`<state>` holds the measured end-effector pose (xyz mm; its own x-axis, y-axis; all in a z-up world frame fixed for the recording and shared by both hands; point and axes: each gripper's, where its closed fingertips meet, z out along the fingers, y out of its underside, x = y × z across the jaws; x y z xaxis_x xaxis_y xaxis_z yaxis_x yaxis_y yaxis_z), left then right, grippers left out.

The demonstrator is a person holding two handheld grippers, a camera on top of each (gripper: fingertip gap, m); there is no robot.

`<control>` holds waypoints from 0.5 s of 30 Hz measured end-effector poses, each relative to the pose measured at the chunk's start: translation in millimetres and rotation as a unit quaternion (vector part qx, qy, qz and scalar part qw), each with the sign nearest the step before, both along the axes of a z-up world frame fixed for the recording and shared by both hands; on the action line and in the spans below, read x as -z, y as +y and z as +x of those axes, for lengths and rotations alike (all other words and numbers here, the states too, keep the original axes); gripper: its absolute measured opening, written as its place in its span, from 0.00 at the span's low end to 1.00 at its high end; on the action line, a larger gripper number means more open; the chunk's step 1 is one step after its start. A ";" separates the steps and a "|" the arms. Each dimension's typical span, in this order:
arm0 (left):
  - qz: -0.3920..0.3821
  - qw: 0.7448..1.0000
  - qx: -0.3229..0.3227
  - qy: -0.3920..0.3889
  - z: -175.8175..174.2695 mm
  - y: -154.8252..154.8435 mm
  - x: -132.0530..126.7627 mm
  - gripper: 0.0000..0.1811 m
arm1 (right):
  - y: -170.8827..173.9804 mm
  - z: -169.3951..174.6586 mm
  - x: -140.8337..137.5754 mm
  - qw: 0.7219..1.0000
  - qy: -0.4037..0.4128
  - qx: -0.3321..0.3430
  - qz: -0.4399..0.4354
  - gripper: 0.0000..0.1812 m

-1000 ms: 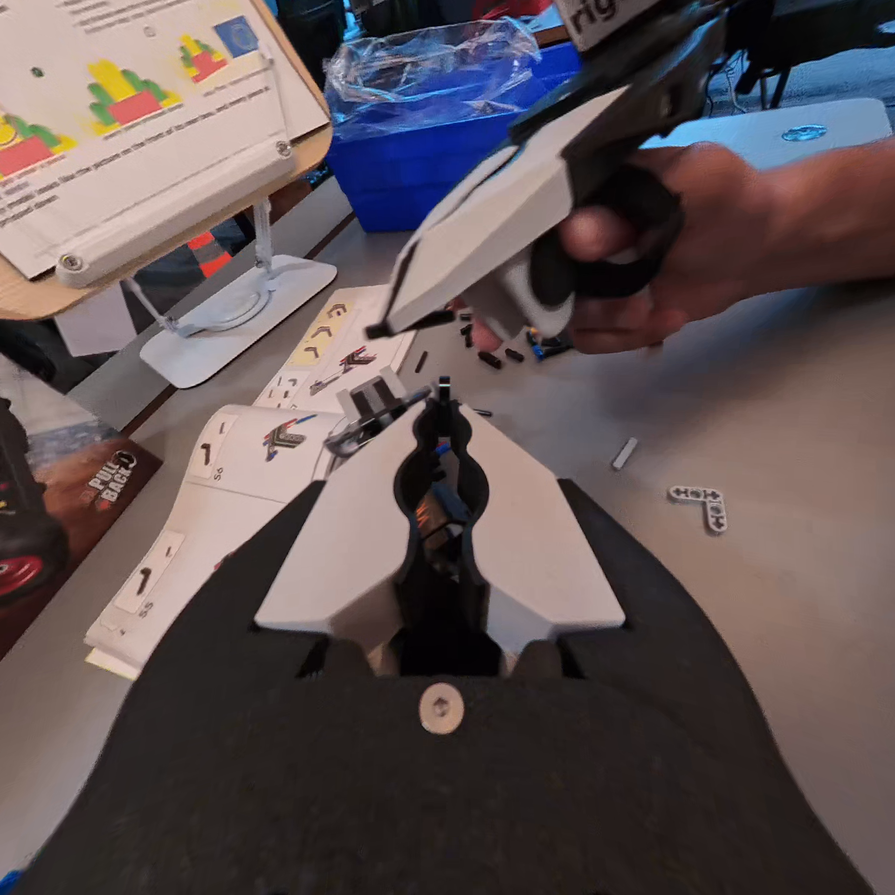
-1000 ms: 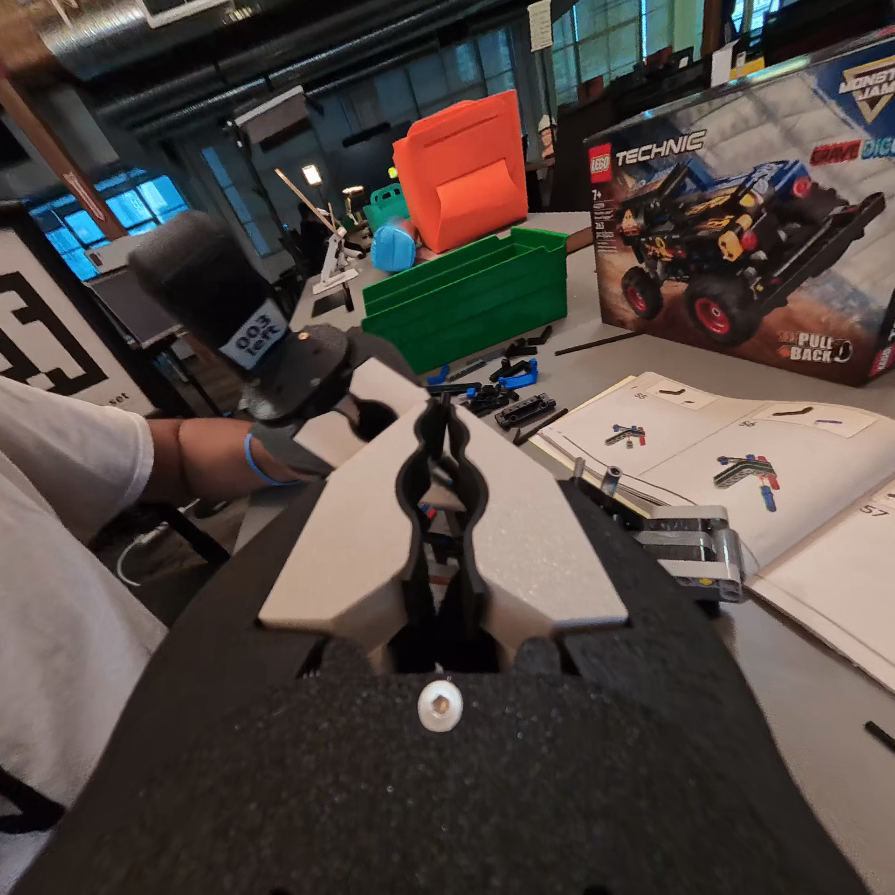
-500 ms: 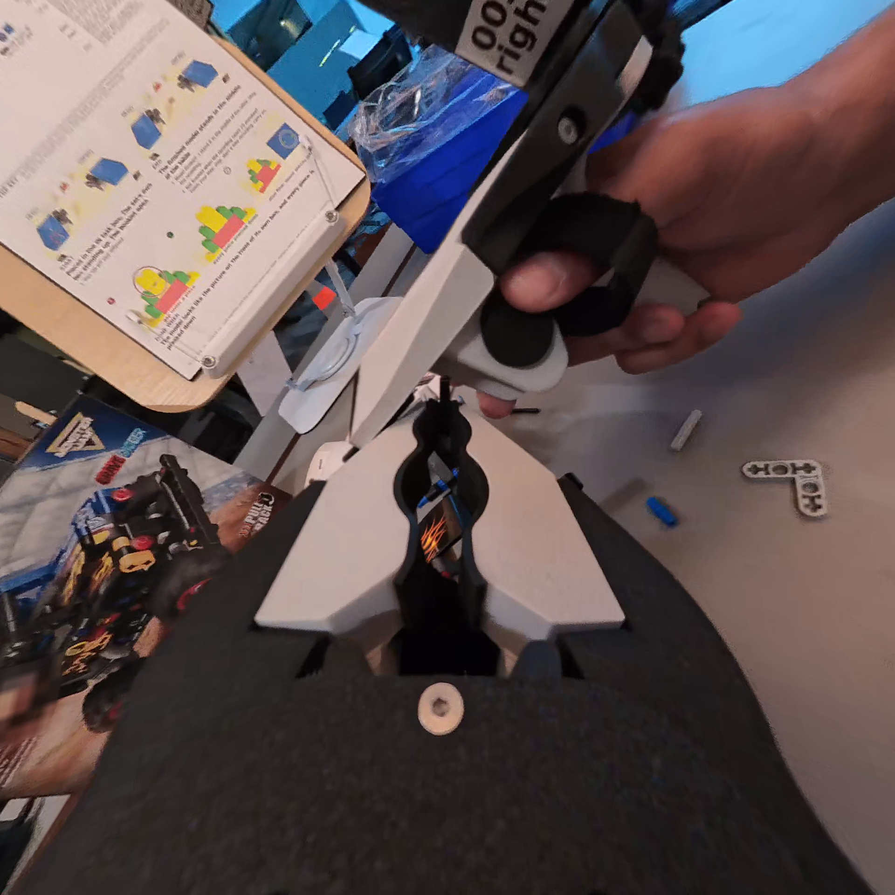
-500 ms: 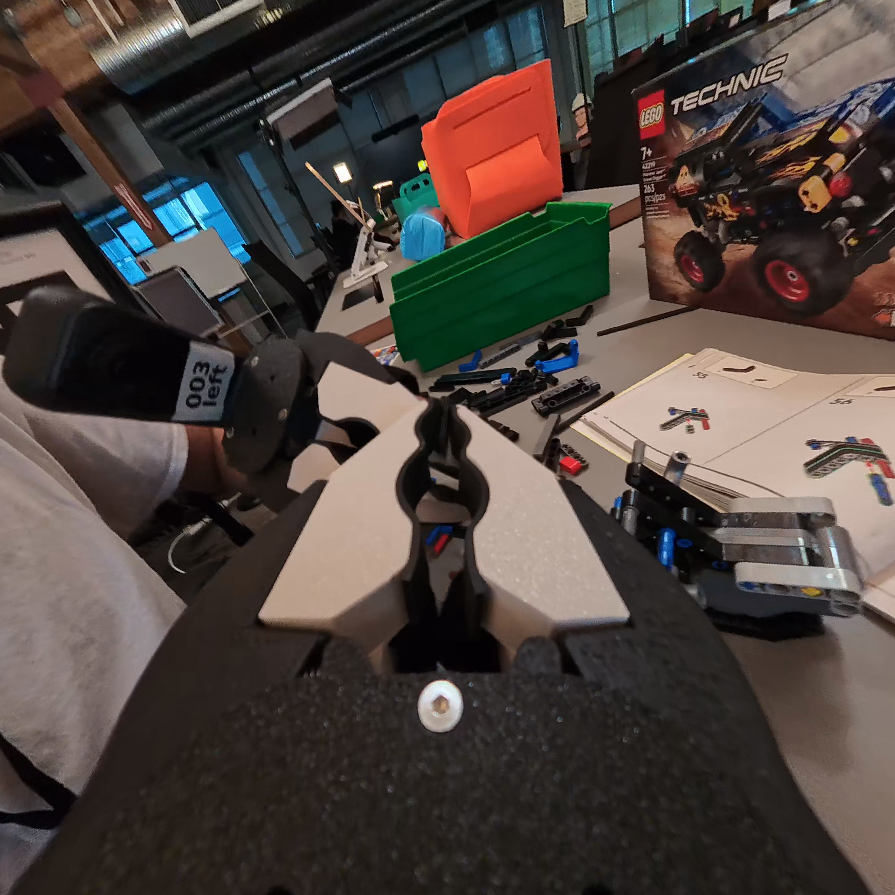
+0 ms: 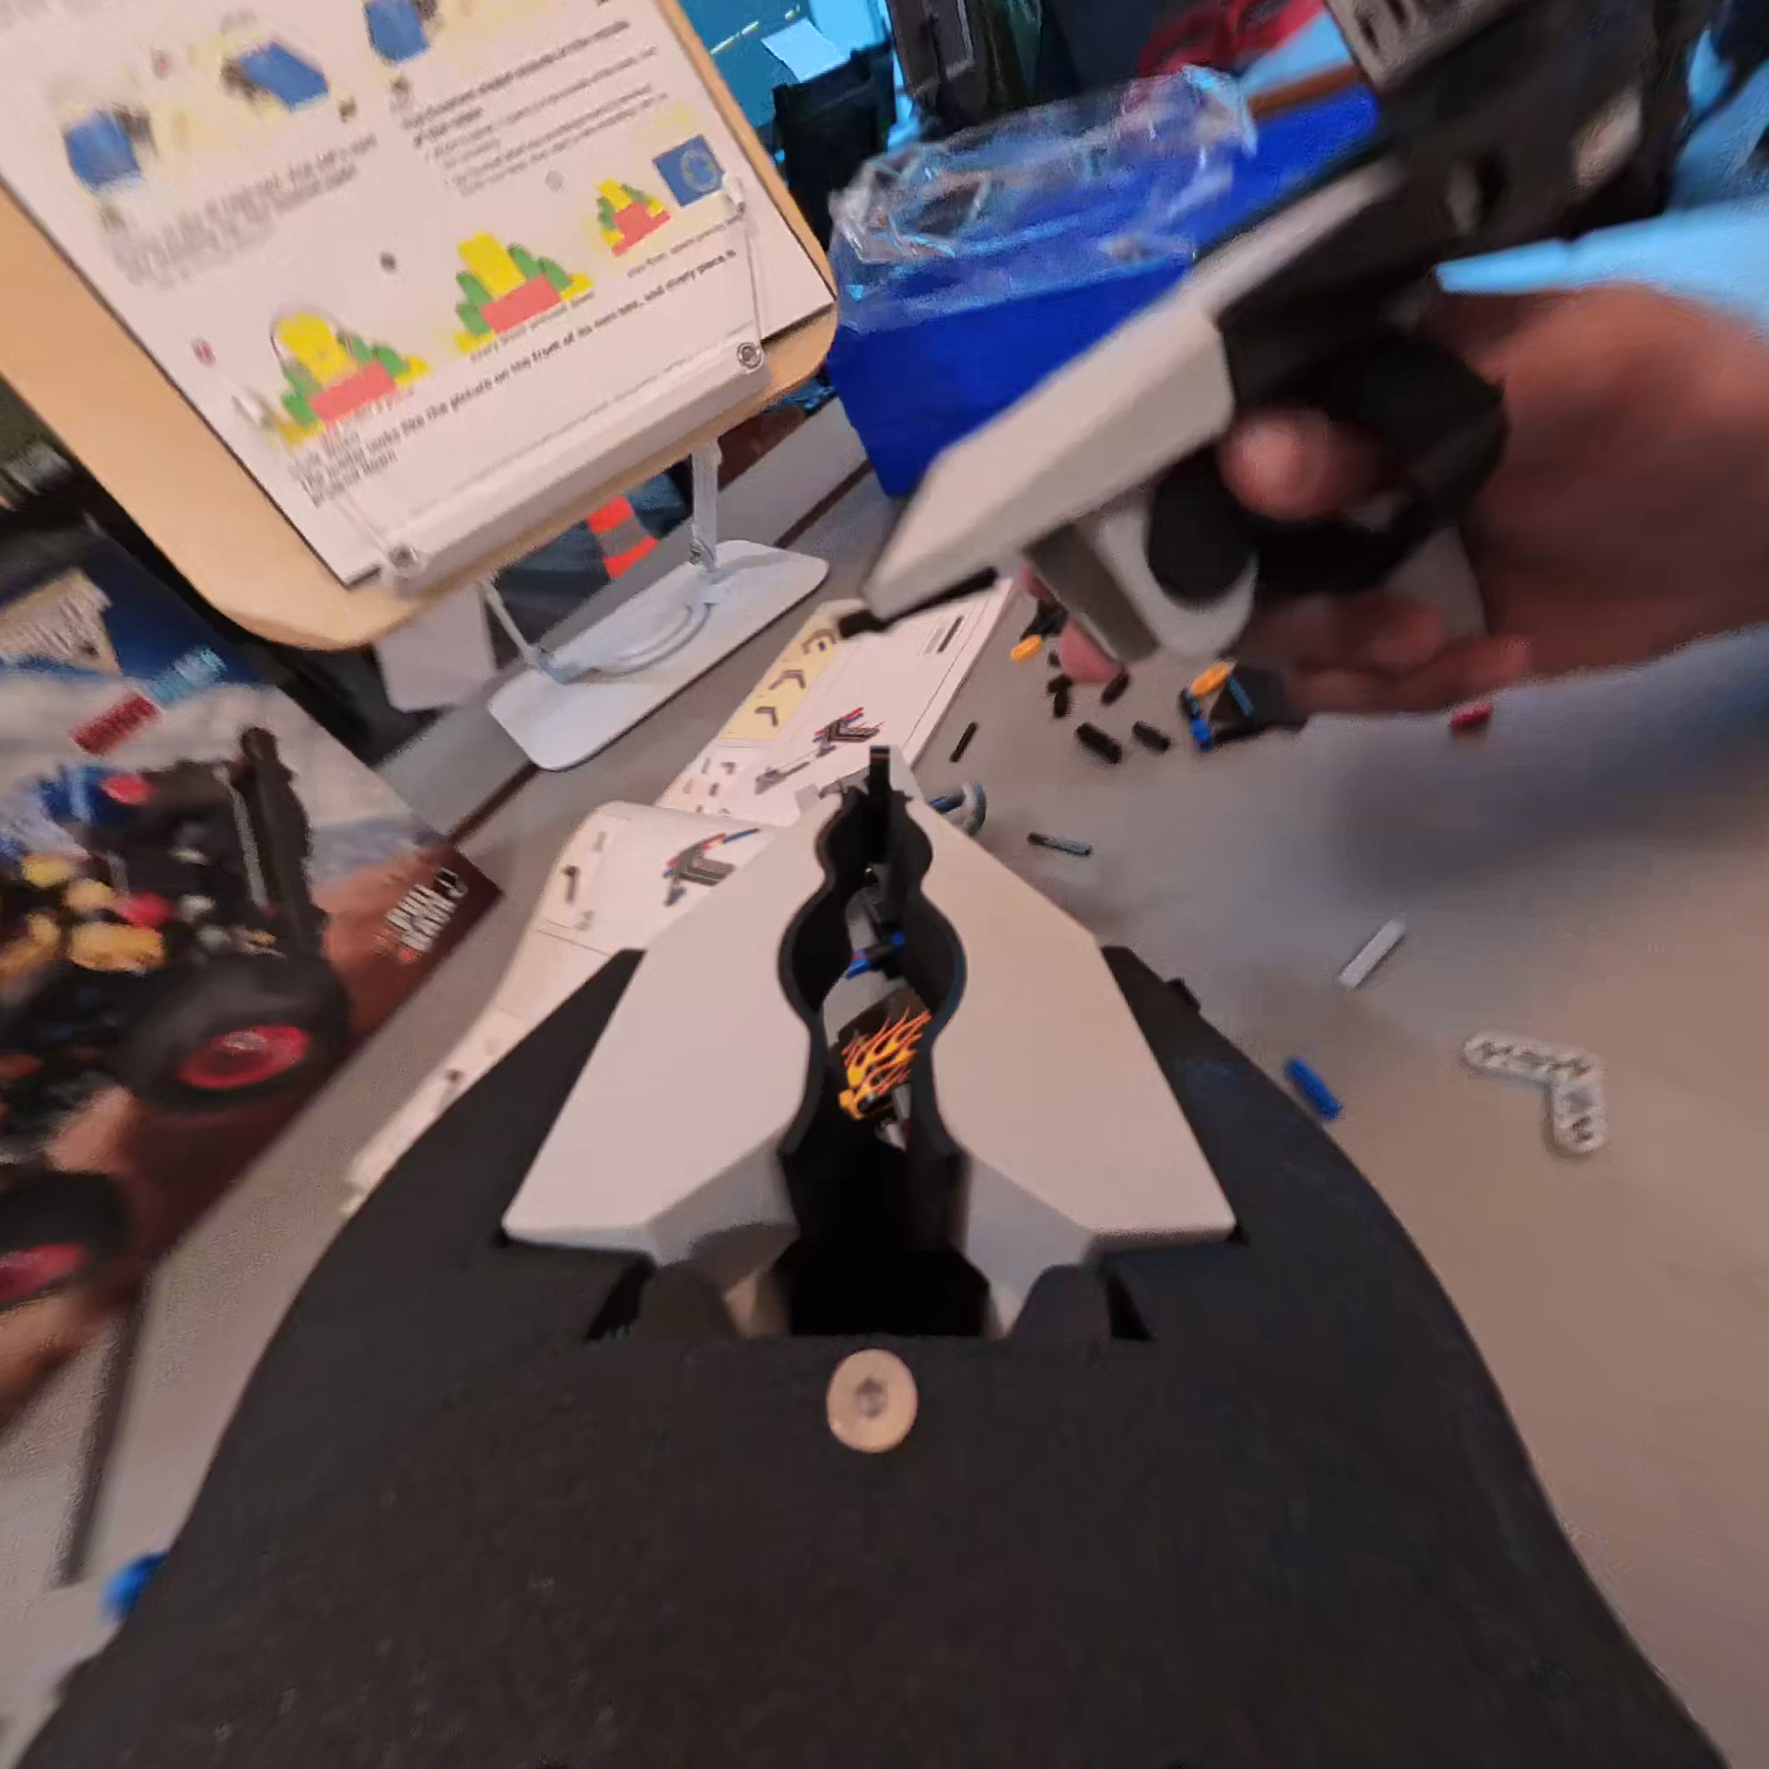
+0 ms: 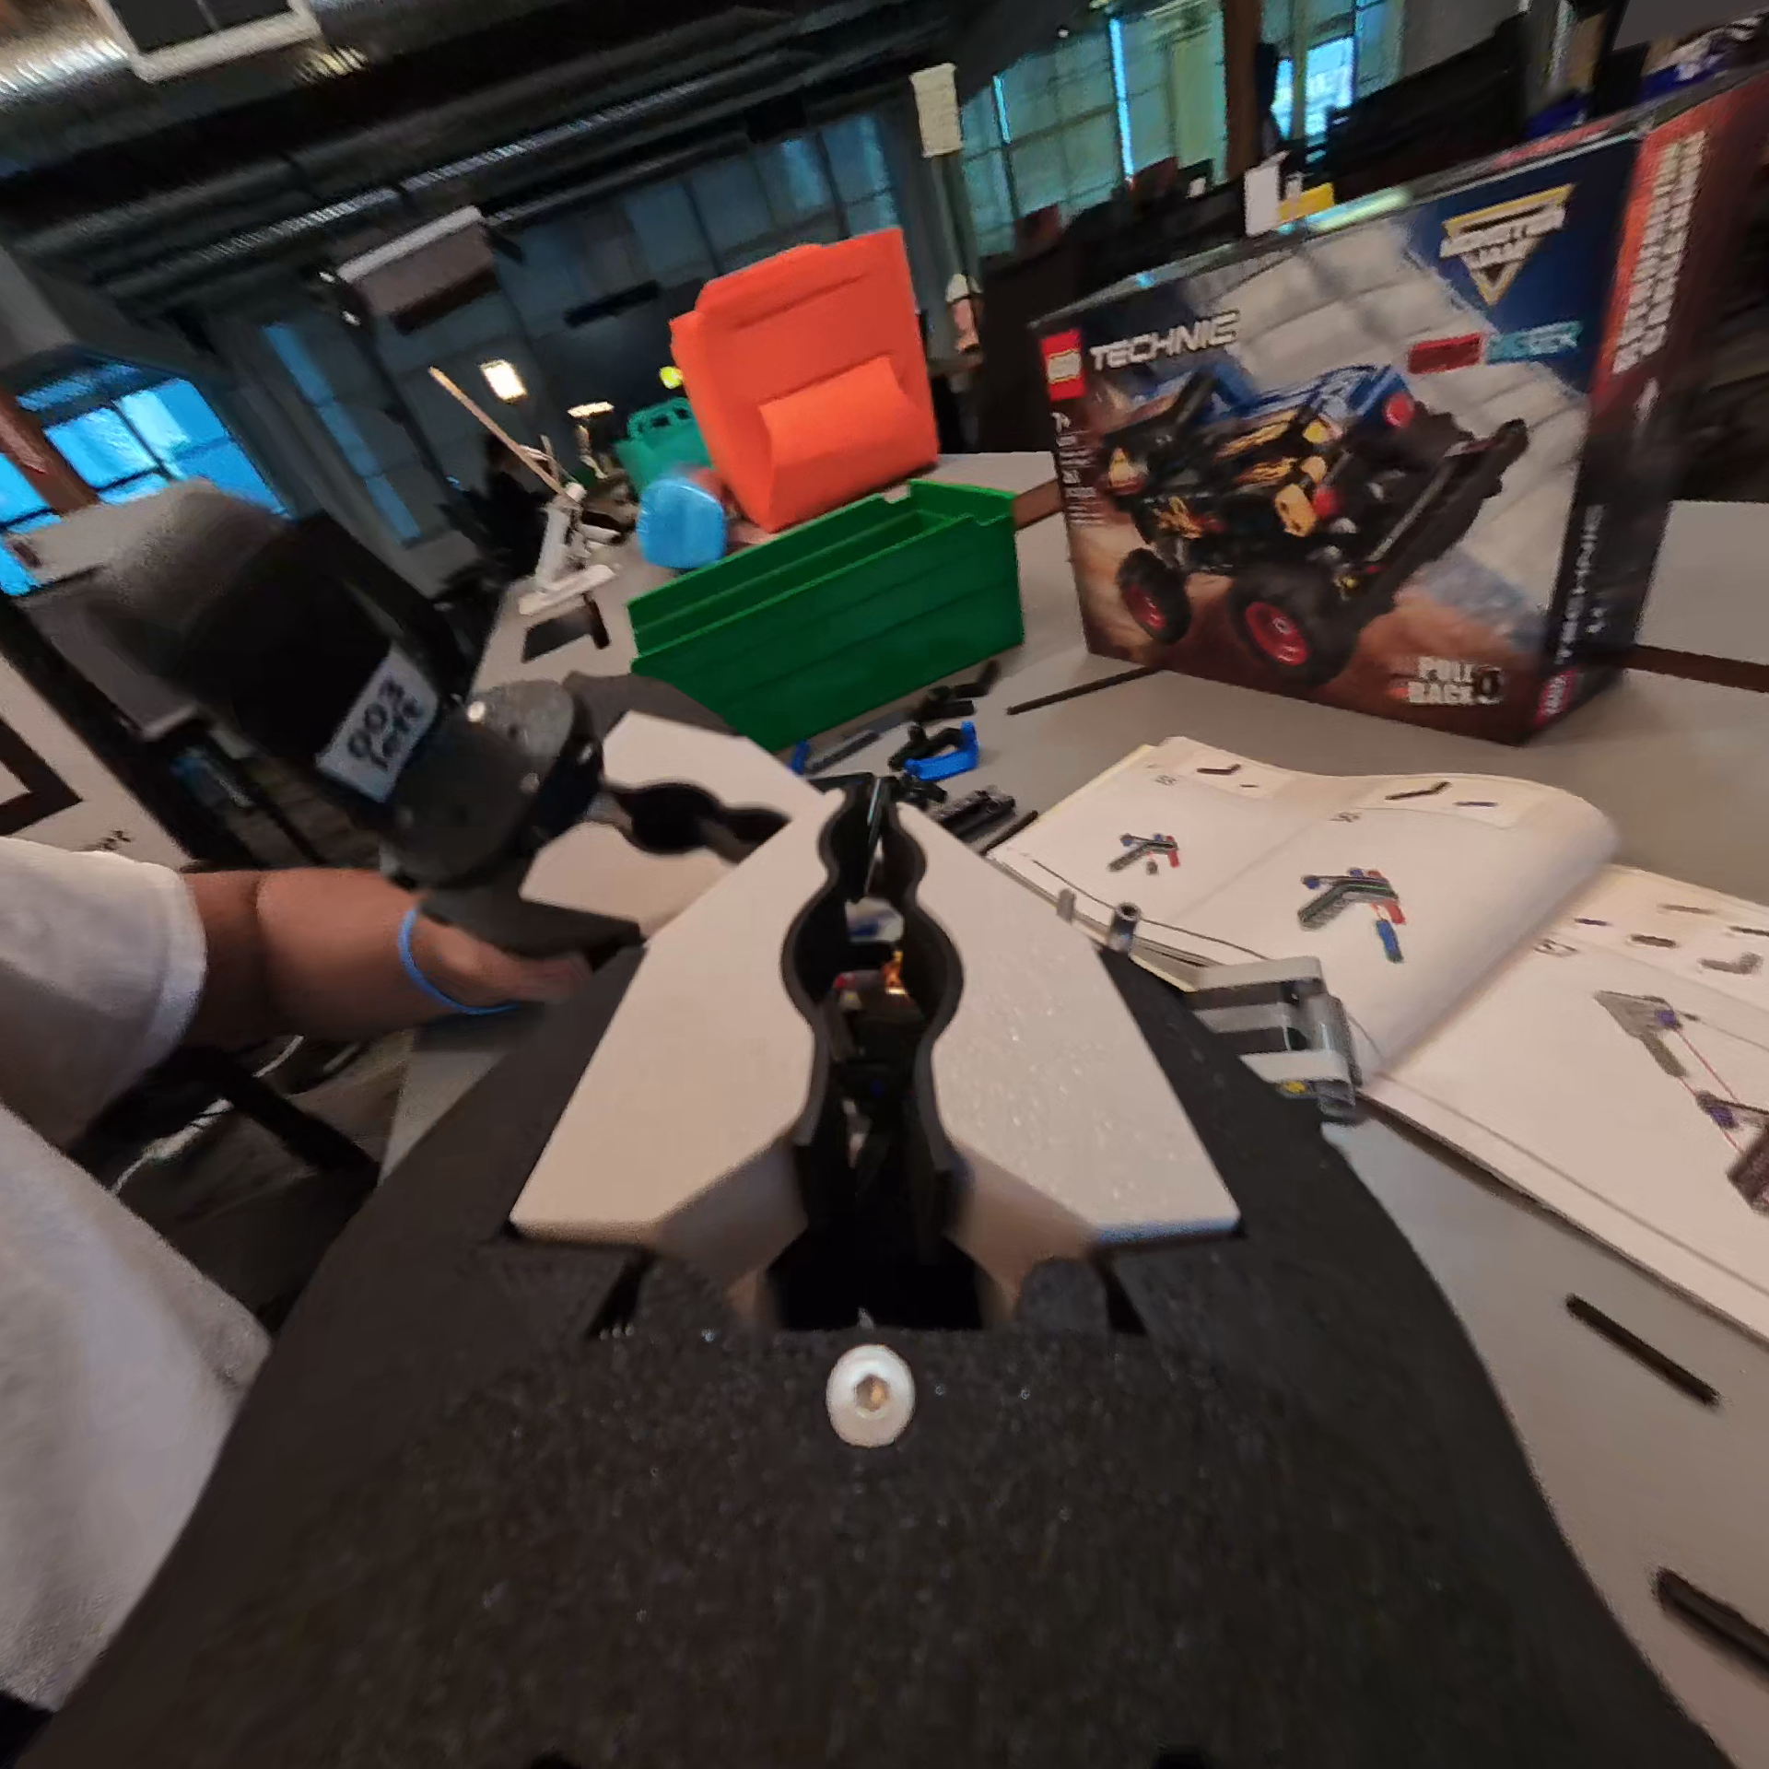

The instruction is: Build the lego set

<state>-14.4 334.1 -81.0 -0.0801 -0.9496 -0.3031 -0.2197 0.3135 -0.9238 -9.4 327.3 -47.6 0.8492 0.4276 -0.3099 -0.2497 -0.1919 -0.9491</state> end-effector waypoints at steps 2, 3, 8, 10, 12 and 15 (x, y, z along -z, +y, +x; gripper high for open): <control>-0.086 0.996 0.007 -0.009 0.6 3.2 -5.3 0.00 | 1.5 -0.7 7.5 1.000 -0.010 0.016 -0.009 0.01; -0.114 0.993 0.010 -0.012 0.9 3.8 -6.6 0.00 | 3.0 -2.8 10.2 1.000 -0.011 0.020 -0.012 0.01; -0.181 0.983 0.010 -0.018 2.3 4.7 -9.4 0.00 | 9.1 -10.6 17.5 0.999 -0.013 0.027 -0.026 0.01; -0.180 0.983 0.010 -0.018 2.9 4.7 -8.7 0.00 | 9.4 -9.2 17.5 0.999 -0.014 0.033 -0.026 0.01; -0.175 0.984 0.010 -0.015 3.5 3.8 -7.5 0.00 | 8.8 -10.6 17.1 0.999 -0.012 0.027 -0.026 0.01; -0.146 0.989 -0.006 -0.011 2.7 12.8 -6.0 0.00 | 5.9 -11.0 17.6 0.999 -0.020 0.013 -0.029 0.01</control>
